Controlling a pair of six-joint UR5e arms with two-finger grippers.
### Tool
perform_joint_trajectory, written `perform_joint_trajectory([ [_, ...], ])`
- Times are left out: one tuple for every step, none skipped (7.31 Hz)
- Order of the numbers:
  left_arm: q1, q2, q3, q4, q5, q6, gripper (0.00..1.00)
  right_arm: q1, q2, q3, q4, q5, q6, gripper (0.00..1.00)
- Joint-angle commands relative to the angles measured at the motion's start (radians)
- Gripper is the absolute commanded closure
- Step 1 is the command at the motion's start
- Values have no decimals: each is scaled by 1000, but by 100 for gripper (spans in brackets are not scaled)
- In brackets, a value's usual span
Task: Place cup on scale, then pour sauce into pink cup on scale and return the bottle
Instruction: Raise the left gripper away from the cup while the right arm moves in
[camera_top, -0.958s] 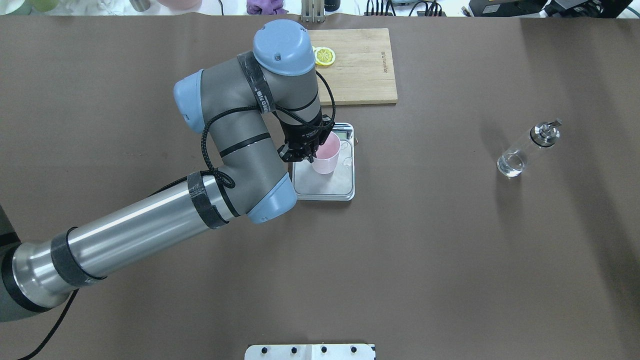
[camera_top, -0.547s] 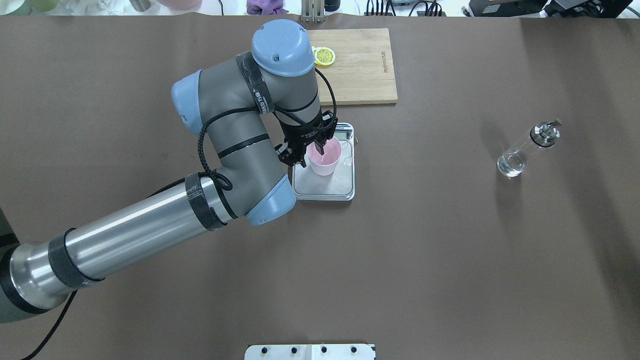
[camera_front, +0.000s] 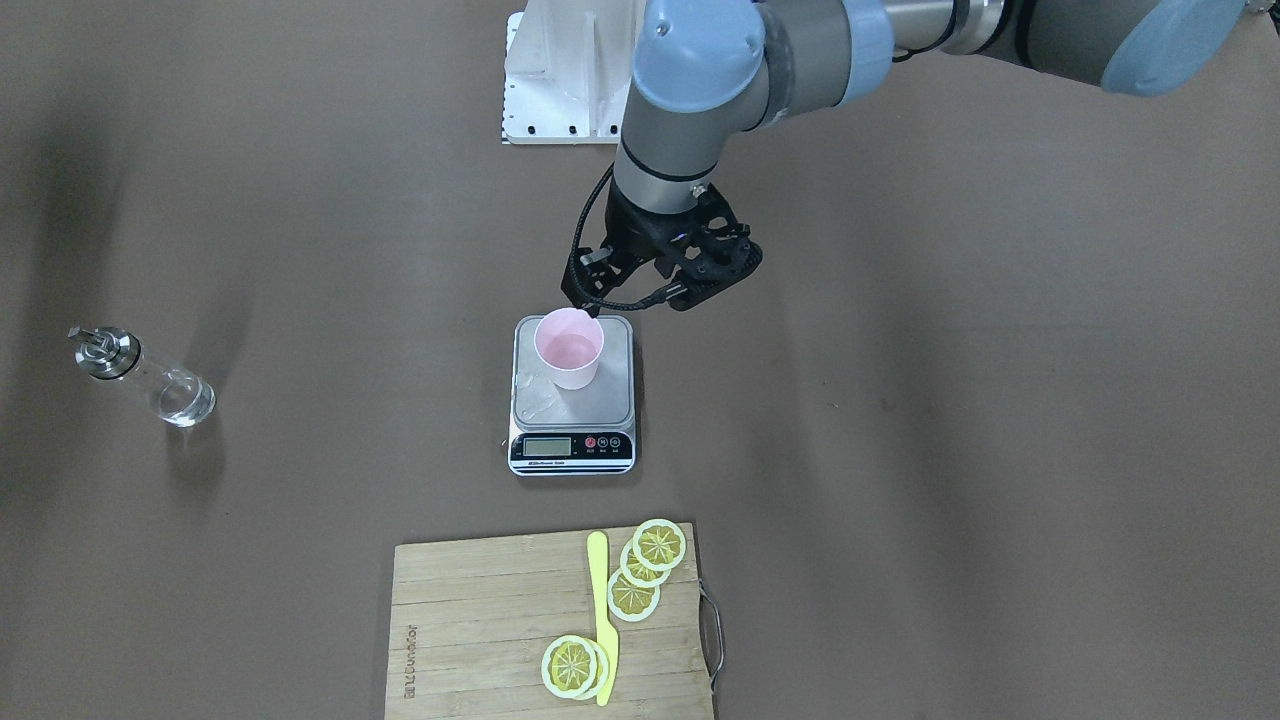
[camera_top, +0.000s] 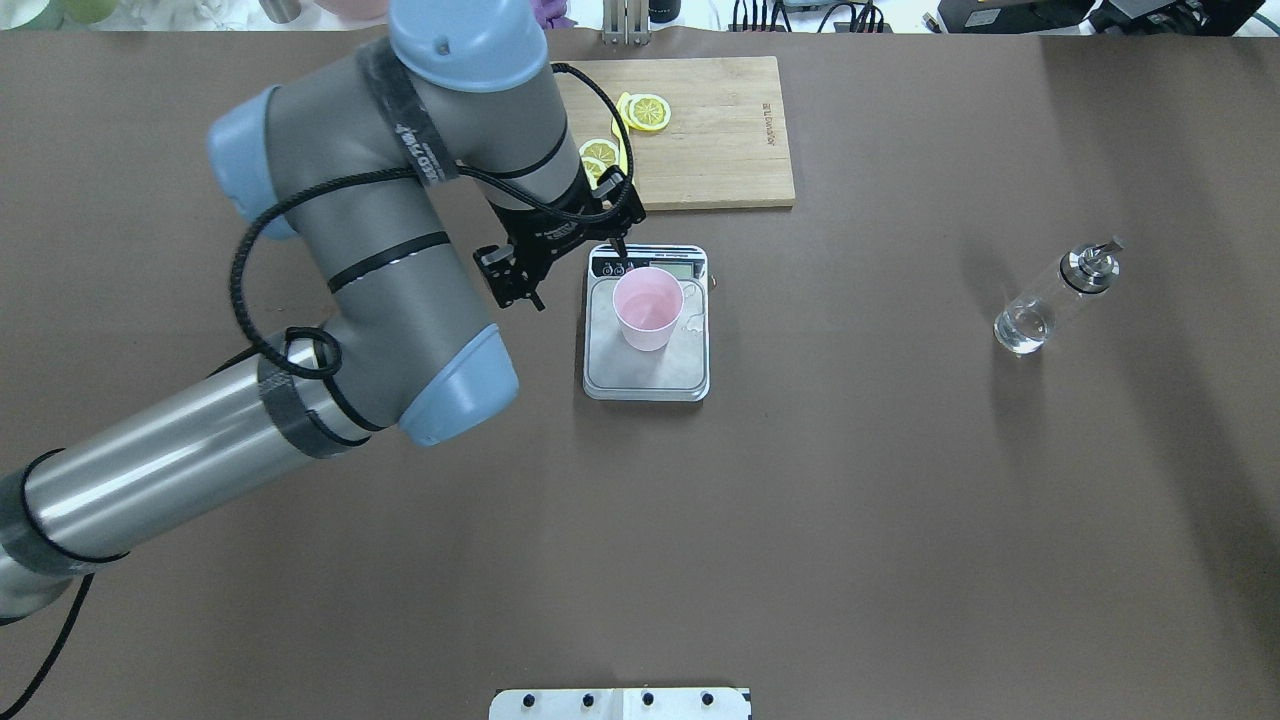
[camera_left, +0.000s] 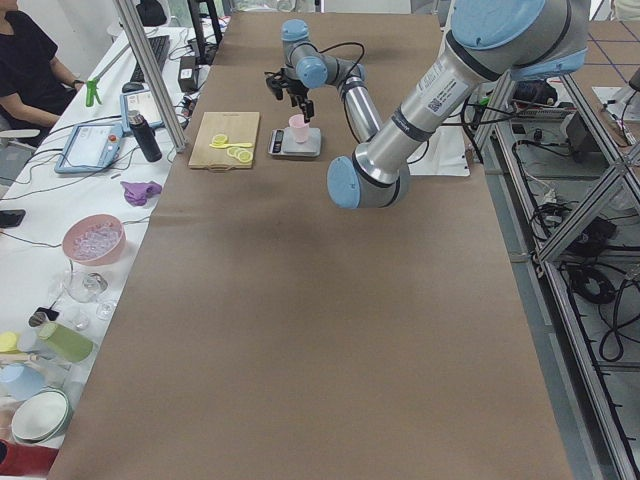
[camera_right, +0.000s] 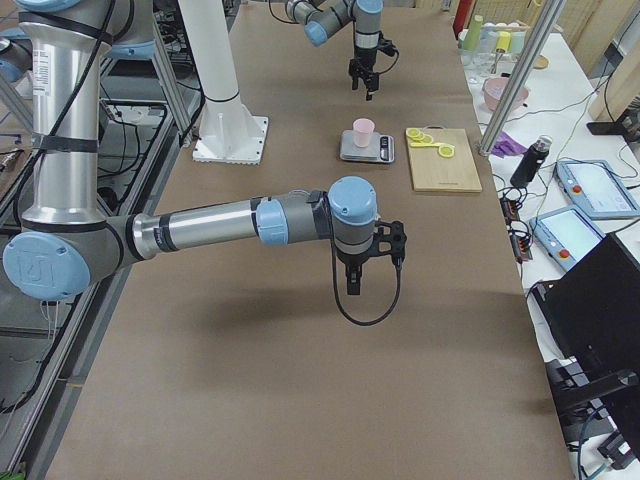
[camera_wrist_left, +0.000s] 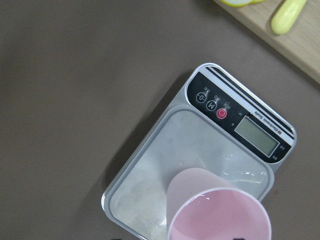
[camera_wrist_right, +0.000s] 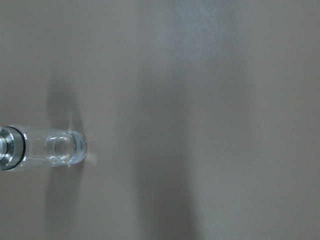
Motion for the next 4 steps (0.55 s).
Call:
perform_joint_trajectory([
  [-36, 99, -133, 36, 4, 44, 1, -82, -1, 155, 1, -14, 177, 0],
  [-39, 104, -135, 36, 5, 49, 1, -151, 1, 223, 5, -21, 271, 0],
  [-45, 106, -133, 36, 5, 50, 1, -187, -1, 252, 80, -65, 317, 0],
  [-47, 121, -141, 34, 5, 49, 1, -257, -4, 259, 206, -126, 482, 0],
])
